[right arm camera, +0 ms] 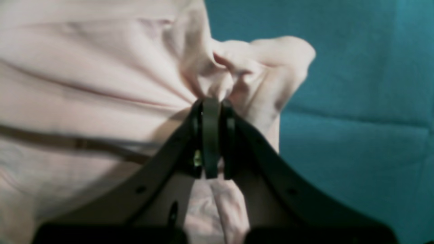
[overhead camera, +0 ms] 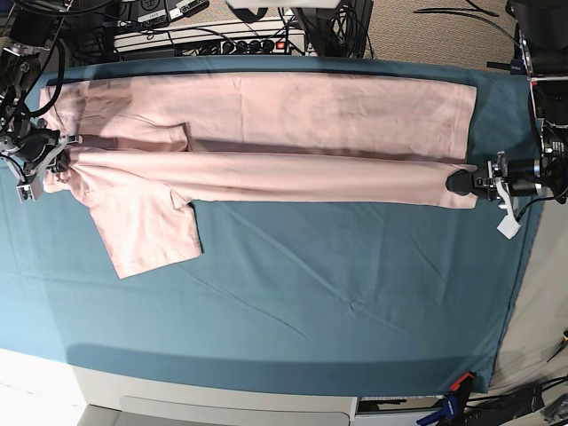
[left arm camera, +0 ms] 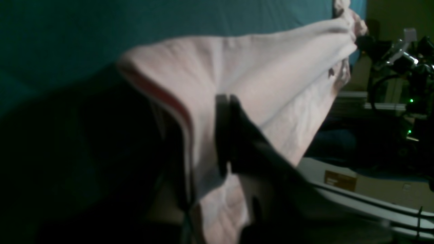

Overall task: Fold the T-shirt properly
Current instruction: 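Lay the folded edge flat and release it with both grippers, then grasp the sleeve and shoulder with the right gripper and fold inward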

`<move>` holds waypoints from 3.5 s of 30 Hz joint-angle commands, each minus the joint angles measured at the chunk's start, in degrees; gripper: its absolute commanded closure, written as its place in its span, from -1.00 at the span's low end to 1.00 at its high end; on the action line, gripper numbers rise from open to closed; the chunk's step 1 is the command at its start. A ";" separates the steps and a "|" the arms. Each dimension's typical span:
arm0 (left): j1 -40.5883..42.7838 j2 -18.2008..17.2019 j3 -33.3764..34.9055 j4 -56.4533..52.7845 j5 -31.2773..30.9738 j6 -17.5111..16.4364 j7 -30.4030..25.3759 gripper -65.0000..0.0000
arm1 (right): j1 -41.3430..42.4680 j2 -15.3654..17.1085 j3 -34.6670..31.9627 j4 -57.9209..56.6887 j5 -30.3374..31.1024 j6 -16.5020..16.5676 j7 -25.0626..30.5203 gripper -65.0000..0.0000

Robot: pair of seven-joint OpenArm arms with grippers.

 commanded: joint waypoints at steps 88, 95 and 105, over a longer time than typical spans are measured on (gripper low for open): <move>-0.57 -1.40 -0.26 11.96 -0.25 0.16 0.52 0.17 | -7.69 -12.48 0.00 15.28 45.20 4.25 -22.56 1.00; -0.57 -1.38 -0.26 11.96 -0.25 0.16 0.52 0.17 | -10.82 -12.46 0.00 15.28 46.03 4.25 -23.01 1.00; -0.44 -0.22 -0.26 11.96 -0.25 0.16 0.52 0.17 | -11.63 -12.46 0.00 15.28 52.26 4.25 -23.01 1.00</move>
